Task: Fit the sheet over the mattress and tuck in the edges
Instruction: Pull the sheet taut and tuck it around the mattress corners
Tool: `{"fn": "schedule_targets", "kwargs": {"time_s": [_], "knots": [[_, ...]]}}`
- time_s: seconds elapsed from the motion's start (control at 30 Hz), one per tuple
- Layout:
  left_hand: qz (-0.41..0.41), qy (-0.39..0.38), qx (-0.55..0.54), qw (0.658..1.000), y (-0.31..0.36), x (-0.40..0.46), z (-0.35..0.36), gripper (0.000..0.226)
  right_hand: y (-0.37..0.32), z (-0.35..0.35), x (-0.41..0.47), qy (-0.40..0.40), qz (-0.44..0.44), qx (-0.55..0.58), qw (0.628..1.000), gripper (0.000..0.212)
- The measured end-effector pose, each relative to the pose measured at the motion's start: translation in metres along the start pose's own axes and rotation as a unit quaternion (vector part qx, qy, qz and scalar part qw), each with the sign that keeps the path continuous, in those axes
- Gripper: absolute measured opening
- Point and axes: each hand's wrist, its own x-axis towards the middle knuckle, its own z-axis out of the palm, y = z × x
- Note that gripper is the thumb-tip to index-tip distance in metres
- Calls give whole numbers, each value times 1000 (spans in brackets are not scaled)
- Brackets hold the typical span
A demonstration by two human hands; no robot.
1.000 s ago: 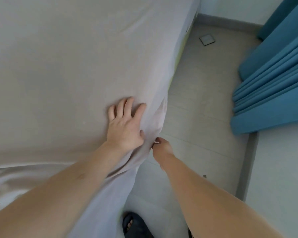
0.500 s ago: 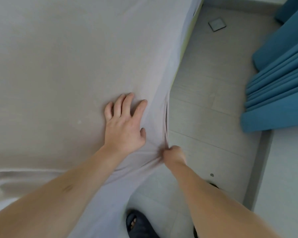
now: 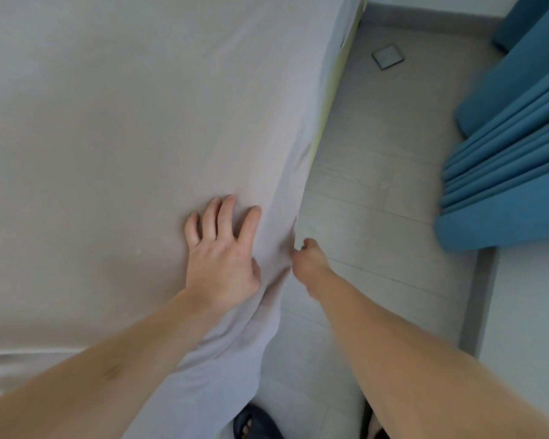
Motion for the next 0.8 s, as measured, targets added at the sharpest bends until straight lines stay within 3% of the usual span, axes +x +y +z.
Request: {"fn": "schedule_targets", "kwargs": {"time_s": [0.13, 0.33, 0.43, 0.53, 0.67, 0.8], "knots": [[-5, 2, 2, 1000, 1, 2, 7, 89, -29, 5, 25, -17, -35, 10, 999, 46], [-9, -34, 5, 999, 2, 5, 11, 90, -50, 9, 51, 18, -32, 13, 999, 34], [-14, -45, 6, 999, 5, 15, -4, 75, -49, 8, 44, 29, -29, -11, 999, 30], [-42, 4, -25, 999, 10, 49, -25, 52, -40, -4, 47, 71, -46, -75, 994, 27], [54, 47, -42, 997, 10, 106, -25, 50, -31, -39, 68, 149, 18, -99, 984, 30], [95, 9, -36, 995, 2, 124, -21, 62, -48, -33, 57, 196, 73, -170, 963, 61]]}}
